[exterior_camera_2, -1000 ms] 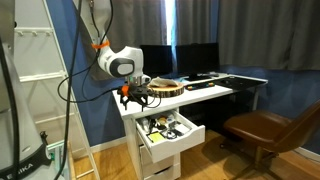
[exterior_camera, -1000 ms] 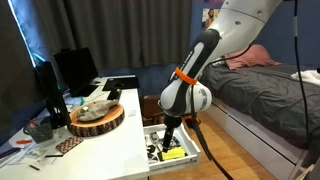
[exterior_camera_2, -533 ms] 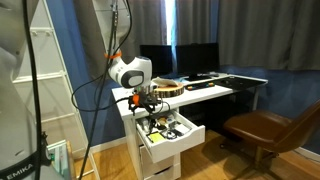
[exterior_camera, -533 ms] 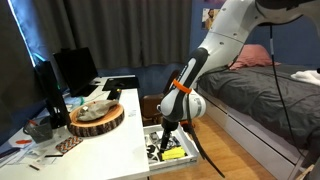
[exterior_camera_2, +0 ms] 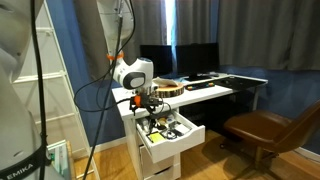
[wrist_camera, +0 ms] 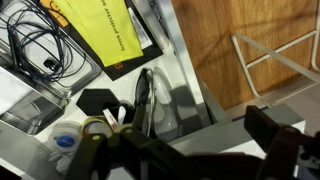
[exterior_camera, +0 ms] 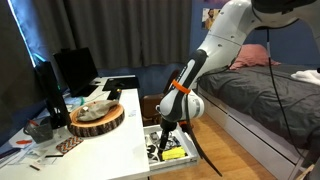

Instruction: Remove the glasses from the drawer

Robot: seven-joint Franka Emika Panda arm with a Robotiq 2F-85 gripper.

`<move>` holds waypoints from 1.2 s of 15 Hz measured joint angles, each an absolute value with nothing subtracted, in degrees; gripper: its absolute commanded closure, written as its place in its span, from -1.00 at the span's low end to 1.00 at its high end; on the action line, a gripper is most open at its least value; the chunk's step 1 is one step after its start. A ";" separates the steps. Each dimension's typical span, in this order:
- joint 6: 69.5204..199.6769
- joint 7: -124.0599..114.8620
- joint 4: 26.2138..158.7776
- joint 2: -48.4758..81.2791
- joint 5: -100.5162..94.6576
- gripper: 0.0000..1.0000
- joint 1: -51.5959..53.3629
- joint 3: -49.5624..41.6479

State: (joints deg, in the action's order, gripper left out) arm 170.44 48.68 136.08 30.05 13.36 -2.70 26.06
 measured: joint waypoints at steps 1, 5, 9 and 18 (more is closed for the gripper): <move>170.91 47.71 136.01 30.18 11.67 -1.00 -2.59 25.71; 172.56 44.99 133.51 34.31 5.77 -1.00 -2.34 24.44; 175.02 43.35 129.30 41.42 0.68 -0.51 -2.34 23.95; 176.04 39.87 122.04 49.88 -7.01 -0.25 -2.05 22.52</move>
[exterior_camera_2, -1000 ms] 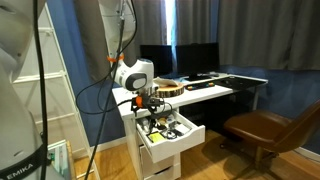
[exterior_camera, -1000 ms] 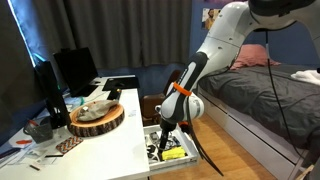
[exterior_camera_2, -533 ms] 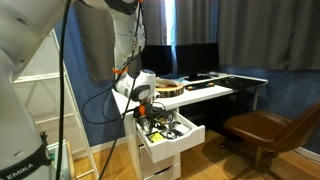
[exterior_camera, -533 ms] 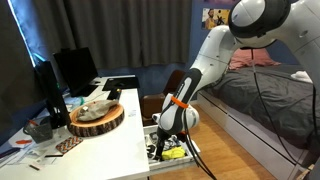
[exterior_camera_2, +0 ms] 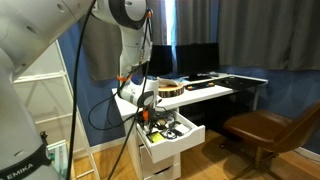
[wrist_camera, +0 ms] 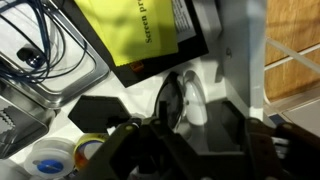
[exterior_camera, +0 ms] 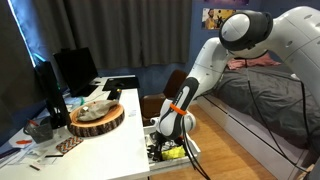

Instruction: Remove the glasses from the drawer

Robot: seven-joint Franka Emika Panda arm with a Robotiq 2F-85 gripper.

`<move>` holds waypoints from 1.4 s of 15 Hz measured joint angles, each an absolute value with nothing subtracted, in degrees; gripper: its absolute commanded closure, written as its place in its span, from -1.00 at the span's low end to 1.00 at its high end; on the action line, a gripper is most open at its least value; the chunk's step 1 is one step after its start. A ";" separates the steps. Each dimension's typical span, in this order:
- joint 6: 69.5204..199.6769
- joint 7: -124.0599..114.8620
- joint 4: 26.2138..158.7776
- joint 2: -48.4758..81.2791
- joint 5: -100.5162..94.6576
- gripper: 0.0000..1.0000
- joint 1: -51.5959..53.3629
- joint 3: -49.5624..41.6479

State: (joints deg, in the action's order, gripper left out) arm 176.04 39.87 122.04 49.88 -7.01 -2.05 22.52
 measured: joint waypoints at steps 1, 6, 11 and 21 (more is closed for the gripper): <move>176.05 39.62 121.59 50.19 -7.52 -0.18 -1.96 22.25; 176.05 38.39 120.41 50.89 -9.07 0.11 -1.89 21.73; 176.05 36.96 120.39 50.89 -9.34 0.46 -1.31 21.73; 176.42 32.71 120.38 50.33 -10.70 0.81 0.66 20.10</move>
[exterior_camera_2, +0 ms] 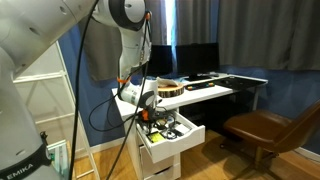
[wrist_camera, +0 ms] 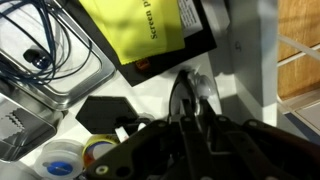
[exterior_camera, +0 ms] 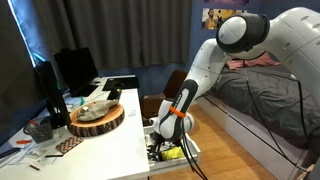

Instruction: Remove the glasses from the drawer

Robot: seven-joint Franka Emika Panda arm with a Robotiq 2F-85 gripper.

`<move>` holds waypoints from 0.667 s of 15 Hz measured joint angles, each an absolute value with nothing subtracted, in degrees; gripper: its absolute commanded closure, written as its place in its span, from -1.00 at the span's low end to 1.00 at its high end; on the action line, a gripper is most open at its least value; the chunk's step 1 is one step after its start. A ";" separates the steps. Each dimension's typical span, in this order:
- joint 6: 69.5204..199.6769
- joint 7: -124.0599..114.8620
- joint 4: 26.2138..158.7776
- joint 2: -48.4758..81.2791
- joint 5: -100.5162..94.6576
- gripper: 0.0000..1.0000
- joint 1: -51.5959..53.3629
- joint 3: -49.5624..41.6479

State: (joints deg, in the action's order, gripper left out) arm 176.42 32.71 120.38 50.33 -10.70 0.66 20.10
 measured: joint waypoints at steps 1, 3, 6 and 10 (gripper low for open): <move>176.60 32.31 120.38 50.15 -10.96 0.80 0.92 19.80; 177.07 31.39 120.39 49.73 -11.54 0.83 1.47 19.27; 177.31 29.84 120.44 48.55 -12.32 0.85 2.62 18.21; 177.32 27.76 121.08 45.98 -12.60 0.84 4.21 16.64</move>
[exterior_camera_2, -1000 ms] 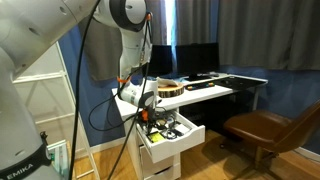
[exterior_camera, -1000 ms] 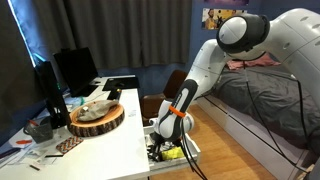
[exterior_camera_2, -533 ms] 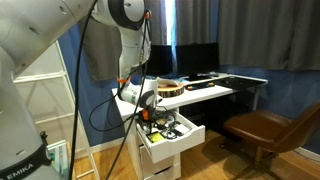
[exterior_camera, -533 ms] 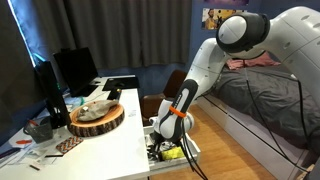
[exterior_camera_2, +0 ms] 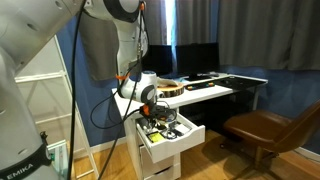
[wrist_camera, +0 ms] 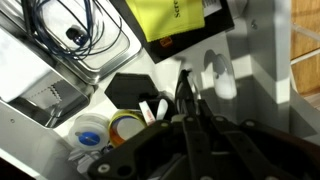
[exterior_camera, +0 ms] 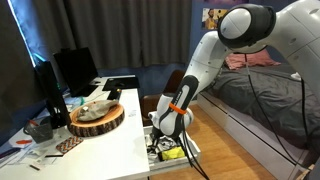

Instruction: Remove the glasses from the drawer

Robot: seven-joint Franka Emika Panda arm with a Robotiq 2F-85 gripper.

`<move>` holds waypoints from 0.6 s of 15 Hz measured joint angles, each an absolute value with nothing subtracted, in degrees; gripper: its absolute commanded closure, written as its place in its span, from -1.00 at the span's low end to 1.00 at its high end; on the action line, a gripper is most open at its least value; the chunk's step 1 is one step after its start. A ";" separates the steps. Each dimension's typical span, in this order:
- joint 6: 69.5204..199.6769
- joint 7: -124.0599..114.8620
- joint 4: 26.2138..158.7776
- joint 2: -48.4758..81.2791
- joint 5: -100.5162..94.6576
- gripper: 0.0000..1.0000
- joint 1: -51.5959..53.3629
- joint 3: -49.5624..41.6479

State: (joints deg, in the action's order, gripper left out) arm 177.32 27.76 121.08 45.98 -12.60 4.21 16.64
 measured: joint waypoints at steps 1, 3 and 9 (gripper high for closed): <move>177.32 27.24 121.47 45.11 -12.61 0.85 4.56 16.23; 177.21 26.23 122.48 43.19 -12.61 0.85 5.07 15.38; 174.67 22.54 126.74 37.26 -12.61 0.85 8.04 10.17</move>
